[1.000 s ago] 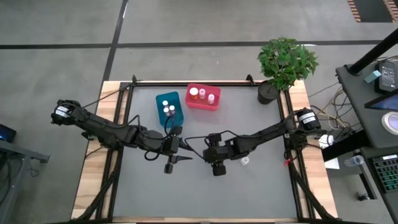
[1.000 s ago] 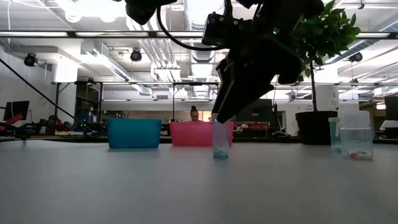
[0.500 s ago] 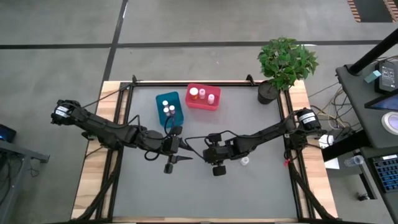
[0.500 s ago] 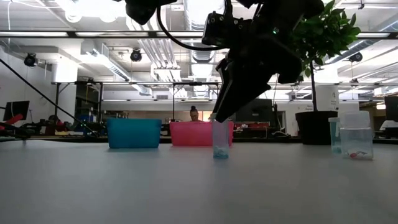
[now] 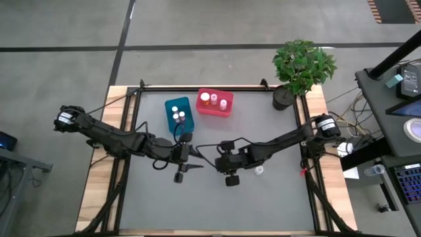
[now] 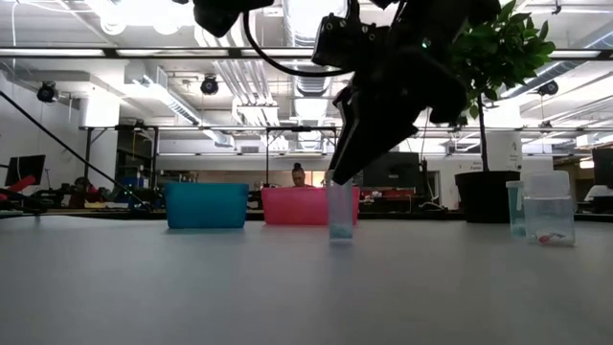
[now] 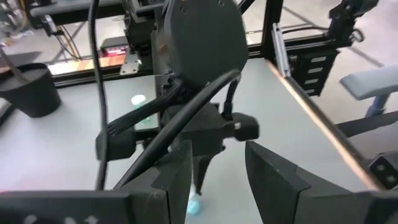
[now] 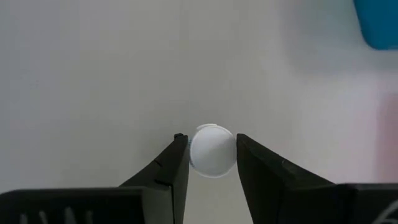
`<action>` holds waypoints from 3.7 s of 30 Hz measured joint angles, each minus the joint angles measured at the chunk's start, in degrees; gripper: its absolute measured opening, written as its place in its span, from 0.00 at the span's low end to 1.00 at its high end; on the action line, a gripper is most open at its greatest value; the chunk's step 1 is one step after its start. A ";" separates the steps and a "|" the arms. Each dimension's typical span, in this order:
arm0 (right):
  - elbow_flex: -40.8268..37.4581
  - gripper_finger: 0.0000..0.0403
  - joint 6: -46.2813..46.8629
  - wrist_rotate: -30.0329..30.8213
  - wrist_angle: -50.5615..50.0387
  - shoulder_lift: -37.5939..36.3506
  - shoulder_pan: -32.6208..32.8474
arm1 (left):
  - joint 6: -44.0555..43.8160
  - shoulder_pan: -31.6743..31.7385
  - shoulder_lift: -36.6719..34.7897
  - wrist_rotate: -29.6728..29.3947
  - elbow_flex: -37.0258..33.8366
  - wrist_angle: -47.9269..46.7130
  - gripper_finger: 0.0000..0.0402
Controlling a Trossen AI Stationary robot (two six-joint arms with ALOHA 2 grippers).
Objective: Pick and place medicine bottles into bin by pill shape (circle, oval)
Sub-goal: Put the bottom blue tablet bottle into the blue bin
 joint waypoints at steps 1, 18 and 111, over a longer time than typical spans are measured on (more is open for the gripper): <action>0.16 0.28 -0.03 0.12 -0.51 -0.40 0.00 | 0.77 0.02 -0.09 -0.30 -0.01 -0.09 0.33; 10.75 0.28 -4.43 0.51 -6.75 -1.57 -2.36 | 13.34 1.66 -11.83 -4.78 -6.92 2.24 0.33; 47.75 0.28 -16.55 -9.12 -3.98 31.94 -26.64 | 26.81 4.68 -40.49 -35.00 -24.37 6.68 0.33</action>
